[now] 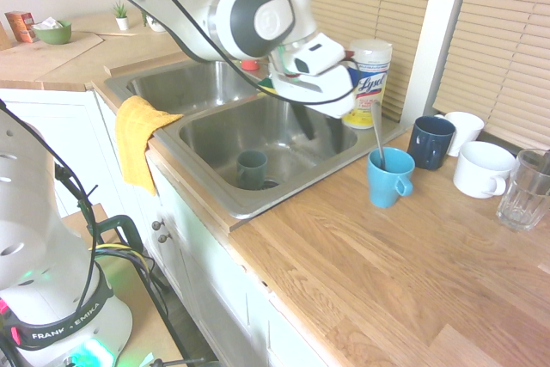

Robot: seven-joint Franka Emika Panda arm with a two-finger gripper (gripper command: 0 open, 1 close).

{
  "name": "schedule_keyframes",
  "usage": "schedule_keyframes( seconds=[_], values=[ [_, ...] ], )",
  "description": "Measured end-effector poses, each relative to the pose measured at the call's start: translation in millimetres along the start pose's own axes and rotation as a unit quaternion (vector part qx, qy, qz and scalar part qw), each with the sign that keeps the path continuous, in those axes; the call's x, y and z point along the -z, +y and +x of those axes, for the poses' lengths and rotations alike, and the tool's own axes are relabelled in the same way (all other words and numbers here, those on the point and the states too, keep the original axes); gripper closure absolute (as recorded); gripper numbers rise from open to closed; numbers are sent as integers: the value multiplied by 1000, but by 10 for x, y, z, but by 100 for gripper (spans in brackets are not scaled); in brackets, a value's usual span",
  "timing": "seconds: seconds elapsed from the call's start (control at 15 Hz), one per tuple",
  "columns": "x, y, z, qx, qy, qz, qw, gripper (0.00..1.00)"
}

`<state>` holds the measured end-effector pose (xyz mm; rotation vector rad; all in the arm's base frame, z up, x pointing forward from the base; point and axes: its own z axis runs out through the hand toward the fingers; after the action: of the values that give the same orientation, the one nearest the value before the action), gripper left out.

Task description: Put the spoon into the sink

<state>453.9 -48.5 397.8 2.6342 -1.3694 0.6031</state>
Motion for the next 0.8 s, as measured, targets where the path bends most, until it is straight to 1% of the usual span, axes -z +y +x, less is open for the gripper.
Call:
schedule_keyframes(
  seconds=[0.2, 0.27, 0.47, 0.67, 0.8],
  values=[
    [-53, -19, 250, -15, 49, 4, 999, 0],
    [-43, -47, 314, -18, 65, 11, 998, 100],
    [-93, -118, 458, -24, 96, 25, 995, 100],
    [-210, -189, 449, -14, 105, 29, 994, 100],
    [-195, -233, 419, -9, 110, 31, 993, 100]
  ],
)
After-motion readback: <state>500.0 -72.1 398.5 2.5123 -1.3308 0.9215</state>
